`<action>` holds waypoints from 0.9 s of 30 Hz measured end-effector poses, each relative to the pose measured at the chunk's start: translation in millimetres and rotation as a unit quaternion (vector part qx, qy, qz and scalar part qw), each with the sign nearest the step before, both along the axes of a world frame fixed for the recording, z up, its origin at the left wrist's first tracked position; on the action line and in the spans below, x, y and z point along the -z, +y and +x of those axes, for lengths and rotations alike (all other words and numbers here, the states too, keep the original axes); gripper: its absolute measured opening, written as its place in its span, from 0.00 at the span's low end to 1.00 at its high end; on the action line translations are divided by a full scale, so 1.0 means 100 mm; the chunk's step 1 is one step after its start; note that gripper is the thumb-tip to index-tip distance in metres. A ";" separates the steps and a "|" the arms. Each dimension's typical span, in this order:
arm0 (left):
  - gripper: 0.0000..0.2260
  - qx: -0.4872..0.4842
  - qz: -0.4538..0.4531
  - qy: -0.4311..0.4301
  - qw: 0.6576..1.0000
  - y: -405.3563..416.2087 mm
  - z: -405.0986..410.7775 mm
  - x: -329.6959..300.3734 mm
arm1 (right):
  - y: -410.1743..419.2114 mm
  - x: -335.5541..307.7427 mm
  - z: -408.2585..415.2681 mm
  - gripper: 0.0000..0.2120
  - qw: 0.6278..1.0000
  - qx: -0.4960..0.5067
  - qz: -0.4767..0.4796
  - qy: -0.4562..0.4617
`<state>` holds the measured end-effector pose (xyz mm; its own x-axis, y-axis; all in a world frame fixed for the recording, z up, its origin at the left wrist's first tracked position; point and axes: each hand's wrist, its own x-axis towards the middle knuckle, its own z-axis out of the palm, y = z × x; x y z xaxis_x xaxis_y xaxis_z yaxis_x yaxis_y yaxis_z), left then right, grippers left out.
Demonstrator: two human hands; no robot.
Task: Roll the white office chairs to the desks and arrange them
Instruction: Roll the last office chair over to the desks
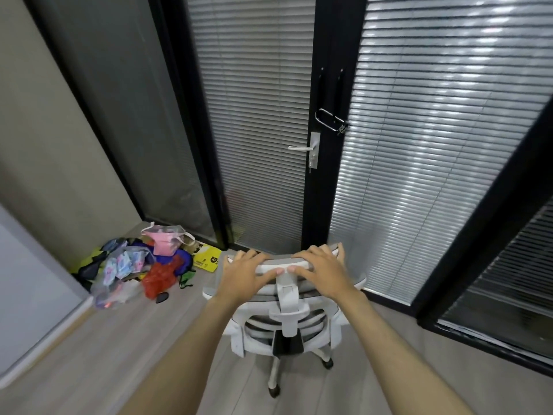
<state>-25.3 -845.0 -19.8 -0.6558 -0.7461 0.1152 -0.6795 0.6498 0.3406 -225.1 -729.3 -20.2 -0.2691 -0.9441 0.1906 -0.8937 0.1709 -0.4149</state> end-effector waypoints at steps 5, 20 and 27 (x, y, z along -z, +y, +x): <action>0.24 0.031 0.029 -0.002 0.999 0.28 0.19 -0.02 | 0.41 0.03 0.25 0.22 0.995 0.021 -0.018 -0.093; 0.26 0.155 0.036 0.042 0.986 1.86 1.31 0.19 | 2.45 0.24 1.83 0.24 0.981 0.176 -0.058 -0.058; 0.26 0.201 0.045 0.030 0.978 2.79 1.86 0.14 | 3.55 0.27 2.51 0.23 0.976 0.200 -0.047 -0.069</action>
<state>160.5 -566.2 -34.0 -0.8927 -0.4376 0.1080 -0.3518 0.8262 0.4400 26.2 -374.5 -47.1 -0.6425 -0.7379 0.2066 -0.6969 0.4506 -0.5579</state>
